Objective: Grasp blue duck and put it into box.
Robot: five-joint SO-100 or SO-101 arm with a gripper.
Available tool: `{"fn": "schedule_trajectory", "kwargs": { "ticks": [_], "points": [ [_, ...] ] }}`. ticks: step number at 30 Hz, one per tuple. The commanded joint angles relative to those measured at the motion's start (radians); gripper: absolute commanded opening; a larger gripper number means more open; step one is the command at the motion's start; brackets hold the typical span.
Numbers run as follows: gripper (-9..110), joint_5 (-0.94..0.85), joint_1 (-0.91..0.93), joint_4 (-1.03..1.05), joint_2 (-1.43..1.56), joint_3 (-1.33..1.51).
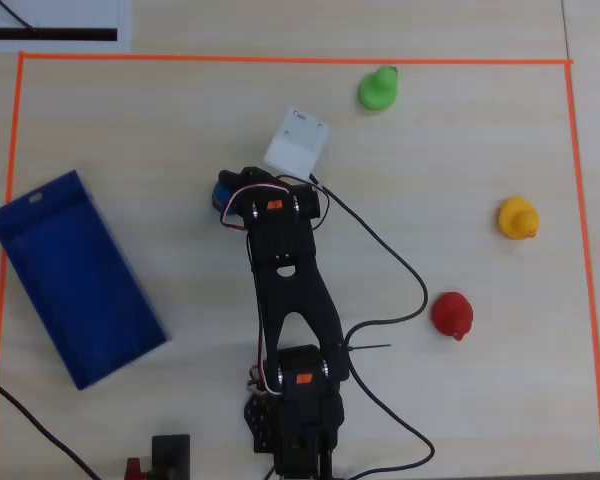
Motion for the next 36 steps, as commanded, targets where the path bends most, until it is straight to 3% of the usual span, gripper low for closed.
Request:
{"fn": "schedule_trajectory", "kwargs": {
  "ticks": [1,21,22,25,26,32,36],
  "points": [
    [38,0.017,-0.021,-0.121,-0.052,0.026],
    [37,0.115,-0.123,-0.347,-0.235,0.112],
    [34,0.121,-0.124,-0.350,-0.244,0.106],
    [5,0.152,-0.127,-0.374,-0.265,0.101],
    [0,0.158,-0.127,-0.377,-0.268,0.101],
    [0,0.153,-0.114,-0.377,-0.268,0.115],
    [0,0.169,-0.086,-0.256,-0.175,0.077]
  ]
}}
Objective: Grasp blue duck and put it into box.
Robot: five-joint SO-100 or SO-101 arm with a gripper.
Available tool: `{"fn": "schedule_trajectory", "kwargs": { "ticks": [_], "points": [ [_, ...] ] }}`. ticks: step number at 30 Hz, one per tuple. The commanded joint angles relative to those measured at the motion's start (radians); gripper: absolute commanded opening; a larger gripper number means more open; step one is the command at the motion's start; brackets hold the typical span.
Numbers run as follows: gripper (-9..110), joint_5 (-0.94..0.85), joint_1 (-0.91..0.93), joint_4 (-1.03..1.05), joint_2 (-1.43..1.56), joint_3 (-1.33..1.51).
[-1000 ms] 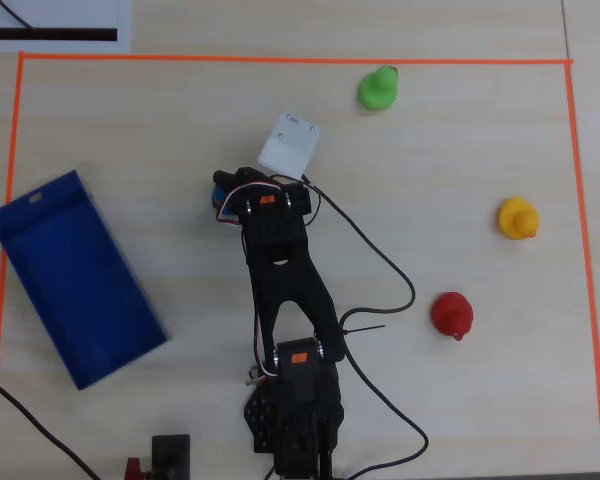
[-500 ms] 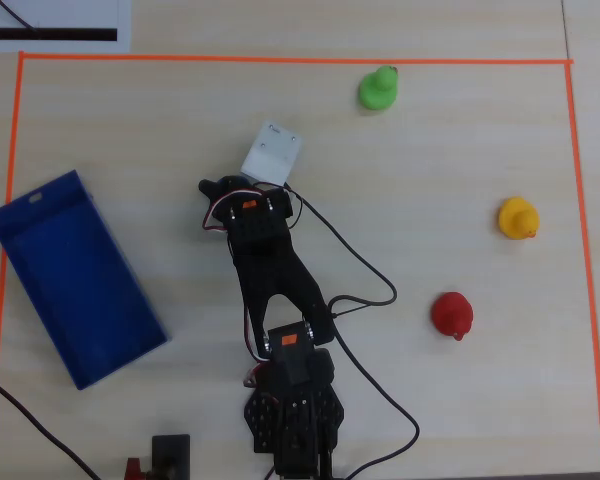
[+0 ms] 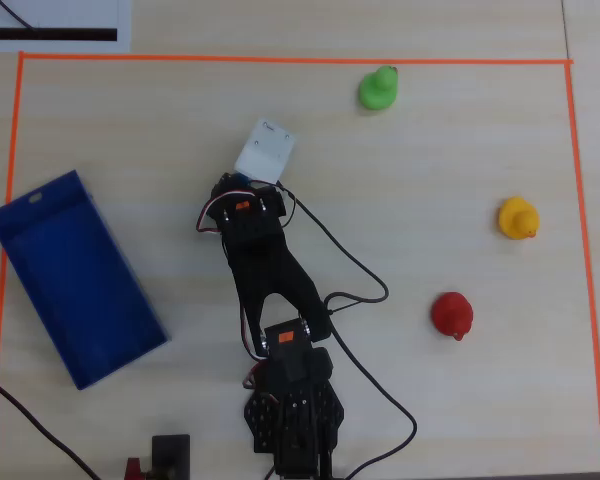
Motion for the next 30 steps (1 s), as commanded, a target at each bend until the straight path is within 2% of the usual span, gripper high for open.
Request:
{"fn": "schedule_trajectory", "kwargs": {
  "ticks": [1,5,8,10,16,25,26,28,30],
  "points": [
    [0,0.025,0.043,0.181,0.132,-0.067],
    [0,0.092,-0.035,0.591,0.310,-0.337],
    [0,0.169,-0.233,0.877,0.279,-0.604],
    [0,0.218,-0.380,0.996,0.199,-0.753],
    [0,0.259,-0.675,1.089,-0.034,-0.963],
    [0,0.337,-0.831,1.098,-0.311,-1.189],
    [3,0.337,-0.838,1.098,-0.328,-1.190],
    [24,0.298,-0.842,1.100,-0.337,-1.166],
    [40,0.255,-0.833,1.100,-0.325,-1.138]
  ]
}}
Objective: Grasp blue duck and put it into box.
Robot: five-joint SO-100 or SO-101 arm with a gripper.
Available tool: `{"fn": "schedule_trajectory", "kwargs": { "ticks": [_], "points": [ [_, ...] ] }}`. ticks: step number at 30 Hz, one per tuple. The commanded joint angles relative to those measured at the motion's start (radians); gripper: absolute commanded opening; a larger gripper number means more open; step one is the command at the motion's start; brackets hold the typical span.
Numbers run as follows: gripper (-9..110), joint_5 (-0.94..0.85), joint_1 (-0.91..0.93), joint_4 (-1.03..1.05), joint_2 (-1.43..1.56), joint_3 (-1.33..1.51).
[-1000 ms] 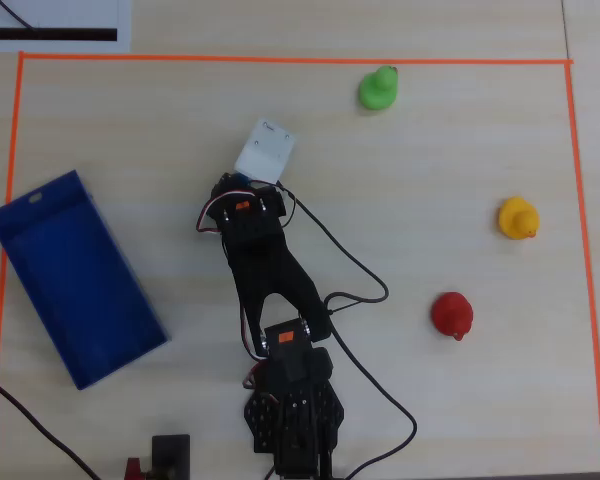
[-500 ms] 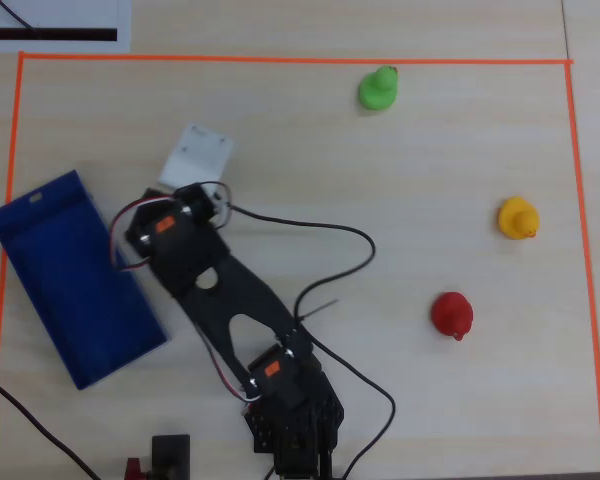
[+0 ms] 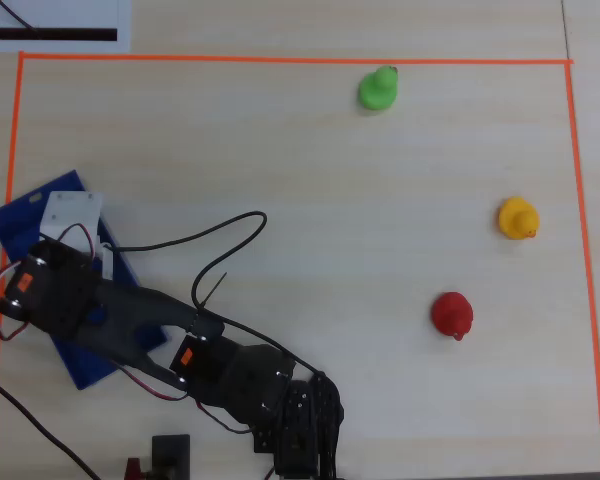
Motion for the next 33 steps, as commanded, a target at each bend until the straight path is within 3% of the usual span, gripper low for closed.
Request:
{"fn": "schedule_trajectory", "kwargs": {
  "ticks": [1,7,11,17,22,26,33],
  "points": [
    [43,-0.075,0.012,0.025,0.041,0.012],
    [49,-0.127,0.156,0.025,0.163,0.080],
    [45,-0.153,0.256,-0.009,0.299,0.222],
    [0,-0.253,0.552,-0.394,0.732,0.801],
    [0,-0.428,0.821,-0.805,1.146,1.414],
    [0,-0.474,0.937,-0.991,1.434,1.767],
    [0,-0.555,1.040,-0.980,1.842,2.115]
  ]
}}
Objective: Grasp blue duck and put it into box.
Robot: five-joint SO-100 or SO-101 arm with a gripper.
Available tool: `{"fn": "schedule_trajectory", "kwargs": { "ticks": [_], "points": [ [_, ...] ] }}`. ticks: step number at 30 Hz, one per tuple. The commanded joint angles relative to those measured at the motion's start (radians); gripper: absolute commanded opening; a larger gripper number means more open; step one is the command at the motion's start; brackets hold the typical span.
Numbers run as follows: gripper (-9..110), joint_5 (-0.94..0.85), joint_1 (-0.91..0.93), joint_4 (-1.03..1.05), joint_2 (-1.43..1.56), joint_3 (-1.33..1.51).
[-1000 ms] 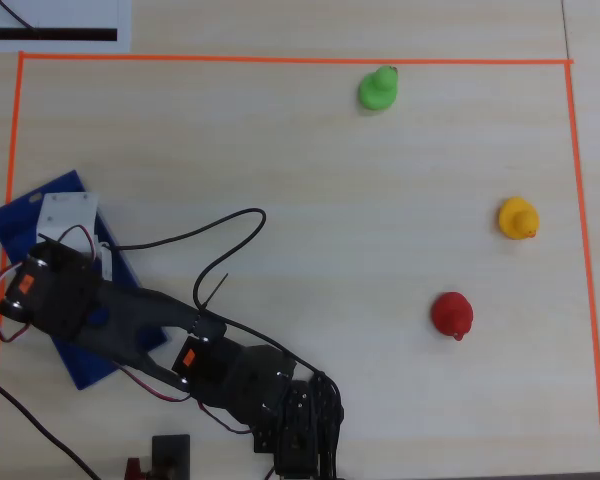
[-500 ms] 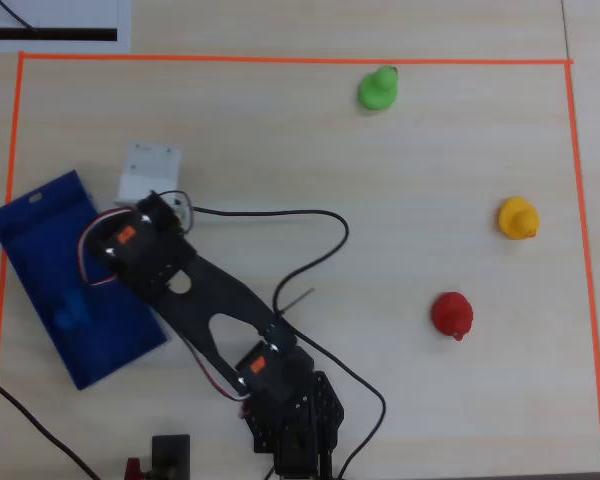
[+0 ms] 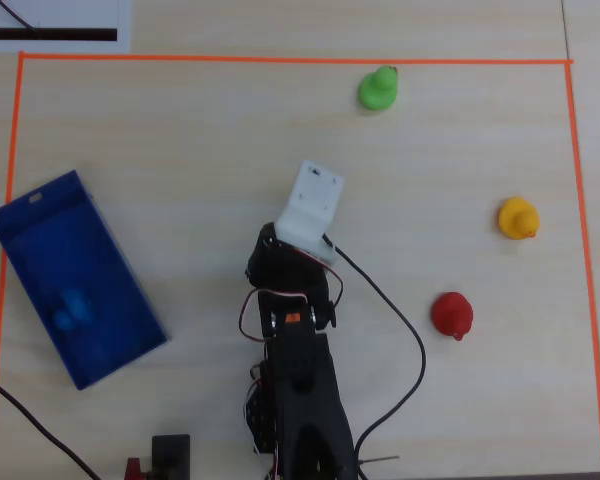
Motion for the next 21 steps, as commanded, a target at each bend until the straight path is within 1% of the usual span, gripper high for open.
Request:
{"fn": "schedule_trajectory", "kwargs": {
  "ticks": [1,5,8,11,13,21],
  "points": [
    [0,-0.071,0.054,0.043,0.259,0.207],
    [0,-0.130,0.078,0.227,0.357,0.218],
    [0,-0.186,0.072,0.419,0.449,0.218],
    [0,-0.229,0.086,0.531,0.449,0.218],
    [1,-0.222,0.092,0.565,0.449,0.219],
    [1,-0.229,0.092,0.565,0.449,0.219]
  ]
}}
